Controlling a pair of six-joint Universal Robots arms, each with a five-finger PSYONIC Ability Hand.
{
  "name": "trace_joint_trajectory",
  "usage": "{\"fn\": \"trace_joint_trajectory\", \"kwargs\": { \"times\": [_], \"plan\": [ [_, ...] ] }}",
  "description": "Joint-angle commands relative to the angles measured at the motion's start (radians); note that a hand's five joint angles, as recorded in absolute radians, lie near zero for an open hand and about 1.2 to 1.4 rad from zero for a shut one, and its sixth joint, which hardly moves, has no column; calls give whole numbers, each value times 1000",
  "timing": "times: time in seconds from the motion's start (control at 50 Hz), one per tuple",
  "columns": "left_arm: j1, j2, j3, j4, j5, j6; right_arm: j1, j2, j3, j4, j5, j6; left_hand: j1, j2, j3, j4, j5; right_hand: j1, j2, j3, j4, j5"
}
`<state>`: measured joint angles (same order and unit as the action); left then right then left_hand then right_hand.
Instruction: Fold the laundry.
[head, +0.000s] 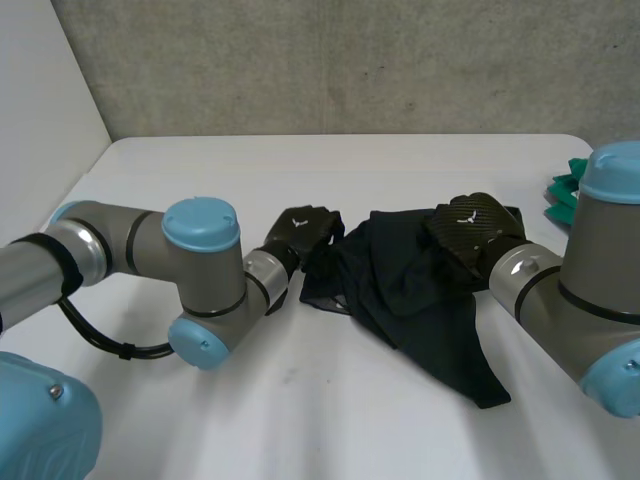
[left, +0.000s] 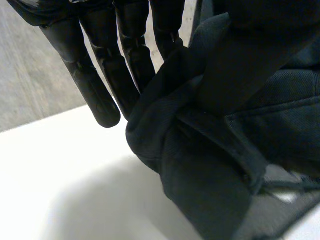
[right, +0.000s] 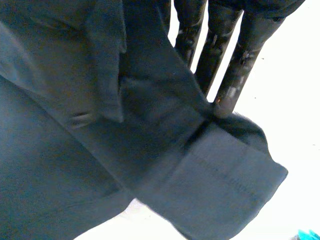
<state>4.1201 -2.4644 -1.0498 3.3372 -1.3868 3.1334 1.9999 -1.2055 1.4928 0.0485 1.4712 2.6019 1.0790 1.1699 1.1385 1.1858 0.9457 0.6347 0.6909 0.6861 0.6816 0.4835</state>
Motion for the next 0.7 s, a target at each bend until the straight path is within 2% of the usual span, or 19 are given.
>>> {"fn": "trace_joint_trajectory", "kwargs": {
  "times": [0.02,0.08,0.14,0.2,0.28,0.42,0.5,0.56,0.7],
  "plan": [
    [14,125,-29,5,-98,7,2,17,-20,-25,-5,7,317,226,258,210,276,762,705,710,715,738],
    [34,205,-61,16,-147,11,3,14,-31,-21,-6,14,317,226,258,210,276,702,645,650,655,678],
    [86,303,-105,45,-152,25,5,1,-39,-12,0,18,317,226,258,210,276,-443,-499,-495,-490,-466],
    [155,395,-151,79,-146,54,4,-43,-39,-4,8,24,317,226,258,210,276,-460,-516,-512,-507,-483],
    [198,462,-165,120,-124,108,0,-92,-29,-4,8,81,317,226,258,210,276,-460,-516,-512,-507,-483],
    [224,499,-110,208,-63,149,-6,-158,-23,-4,-3,202,317,226,258,210,276,-460,-516,-512,-507,-483],
    [201,484,-84,217,-18,148,-23,-161,-19,-6,1,210,317,226,258,210,276,-460,-516,-512,-507,-483],
    [149,450,-90,217,18,142,-44,-161,-5,-6,-3,210,317,226,258,210,276,-460,-516,-512,-507,-483],
    [-70,295,-114,208,35,148,-96,-160,21,-7,-5,211,317,226,258,210,276,-460,-516,-512,-507,-483]
  ]
}}
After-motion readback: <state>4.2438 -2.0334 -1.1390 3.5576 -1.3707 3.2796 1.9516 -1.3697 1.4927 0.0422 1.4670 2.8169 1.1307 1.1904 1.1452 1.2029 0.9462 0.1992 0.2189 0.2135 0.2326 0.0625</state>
